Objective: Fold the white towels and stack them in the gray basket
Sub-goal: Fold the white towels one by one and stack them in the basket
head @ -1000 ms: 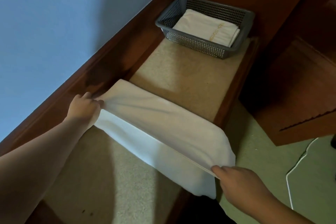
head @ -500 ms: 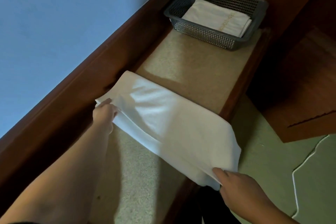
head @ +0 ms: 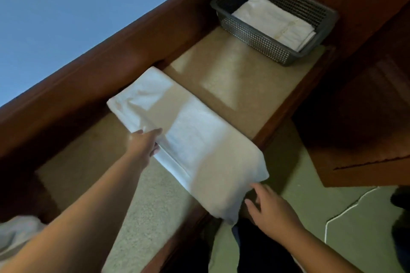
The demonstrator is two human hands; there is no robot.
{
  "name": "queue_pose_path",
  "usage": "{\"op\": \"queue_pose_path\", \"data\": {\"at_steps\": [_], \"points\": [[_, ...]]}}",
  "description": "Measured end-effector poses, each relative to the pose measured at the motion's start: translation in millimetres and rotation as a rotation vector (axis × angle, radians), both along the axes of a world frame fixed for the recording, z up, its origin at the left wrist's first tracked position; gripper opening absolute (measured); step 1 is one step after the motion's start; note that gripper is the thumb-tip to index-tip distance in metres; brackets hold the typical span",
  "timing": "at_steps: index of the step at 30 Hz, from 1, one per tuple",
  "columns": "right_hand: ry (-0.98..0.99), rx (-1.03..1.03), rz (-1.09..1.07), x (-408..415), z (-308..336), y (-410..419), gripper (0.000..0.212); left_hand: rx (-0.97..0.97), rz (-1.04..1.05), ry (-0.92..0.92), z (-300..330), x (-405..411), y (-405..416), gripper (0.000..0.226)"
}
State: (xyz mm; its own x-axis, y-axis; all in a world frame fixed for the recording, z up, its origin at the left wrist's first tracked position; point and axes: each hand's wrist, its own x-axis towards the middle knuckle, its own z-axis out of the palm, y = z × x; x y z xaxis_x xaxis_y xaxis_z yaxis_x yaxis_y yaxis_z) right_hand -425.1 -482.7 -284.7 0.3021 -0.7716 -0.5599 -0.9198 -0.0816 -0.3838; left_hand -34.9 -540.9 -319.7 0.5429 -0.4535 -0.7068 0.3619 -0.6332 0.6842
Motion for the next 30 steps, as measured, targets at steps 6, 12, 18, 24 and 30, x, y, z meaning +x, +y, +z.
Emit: {"op": "queue_pose_path", "data": {"at_steps": [6, 12, 18, 24, 30], "points": [[-0.097, 0.012, -0.292, -8.2, -19.8, -73.7, 0.059, 0.188, -0.193, -0.213, -4.2, -121.2, 56.7, 0.033], [-0.171, 0.283, -0.22, -18.4, -44.5, -122.1, 0.051, 0.322, -0.005, -0.24, -9.3, -198.6, 96.6, 0.037], [-0.209, 0.358, -0.151, -33.8, -48.6, -138.8, 0.039, 0.436, 0.1, -0.364, -7.6, -251.3, 122.2, 0.043], [-0.206, 0.351, -0.028, -47.4, -55.9, -142.1, 0.024, 0.488, 0.187, -0.104, -21.4, -315.7, 139.2, 0.103], [-0.28, 0.406, 0.022, -50.4, -44.6, -142.3, 0.019, 0.277, 0.272, 0.217, -34.7, -317.8, 151.2, 0.139]]}}
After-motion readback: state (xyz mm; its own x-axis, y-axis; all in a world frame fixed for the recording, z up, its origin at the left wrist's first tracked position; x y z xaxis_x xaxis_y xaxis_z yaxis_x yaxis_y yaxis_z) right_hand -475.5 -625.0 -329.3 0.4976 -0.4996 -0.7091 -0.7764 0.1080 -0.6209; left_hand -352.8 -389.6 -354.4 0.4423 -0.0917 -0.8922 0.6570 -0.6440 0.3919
